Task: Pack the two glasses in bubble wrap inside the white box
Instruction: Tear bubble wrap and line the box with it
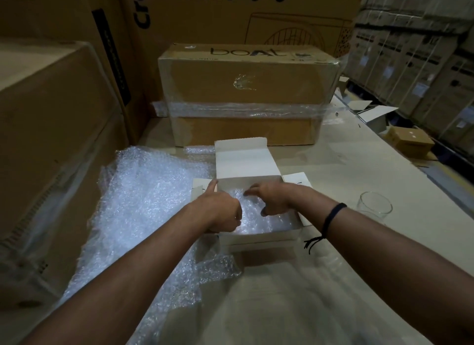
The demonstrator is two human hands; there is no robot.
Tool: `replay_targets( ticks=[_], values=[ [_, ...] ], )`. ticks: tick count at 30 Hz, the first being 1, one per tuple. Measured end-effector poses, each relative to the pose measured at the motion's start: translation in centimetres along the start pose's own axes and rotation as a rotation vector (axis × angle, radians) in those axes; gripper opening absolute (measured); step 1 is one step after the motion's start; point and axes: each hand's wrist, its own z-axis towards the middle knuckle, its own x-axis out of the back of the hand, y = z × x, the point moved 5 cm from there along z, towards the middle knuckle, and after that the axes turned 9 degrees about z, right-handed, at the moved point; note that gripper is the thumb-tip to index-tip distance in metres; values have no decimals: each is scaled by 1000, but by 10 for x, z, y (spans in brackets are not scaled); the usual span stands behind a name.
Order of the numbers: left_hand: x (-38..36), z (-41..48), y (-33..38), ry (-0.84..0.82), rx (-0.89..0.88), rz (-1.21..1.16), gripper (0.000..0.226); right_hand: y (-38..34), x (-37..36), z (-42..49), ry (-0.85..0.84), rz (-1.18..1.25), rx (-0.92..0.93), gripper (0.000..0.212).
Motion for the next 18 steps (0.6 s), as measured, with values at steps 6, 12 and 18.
replay_targets(
  ticks=[6, 12, 18],
  values=[
    [-26, -5, 9, -68, -37, -32, 81, -1, -28, 17, -111, -121, -71, 74],
    [-13, -17, 5, 147, -65, -42, 89, 5, 15, -16, 129, -202, -47, 61],
    [-31, -19, 19, 79, -126, 73, 107, 19, -20, -20, -37, -477, -150, 47]
  ],
)
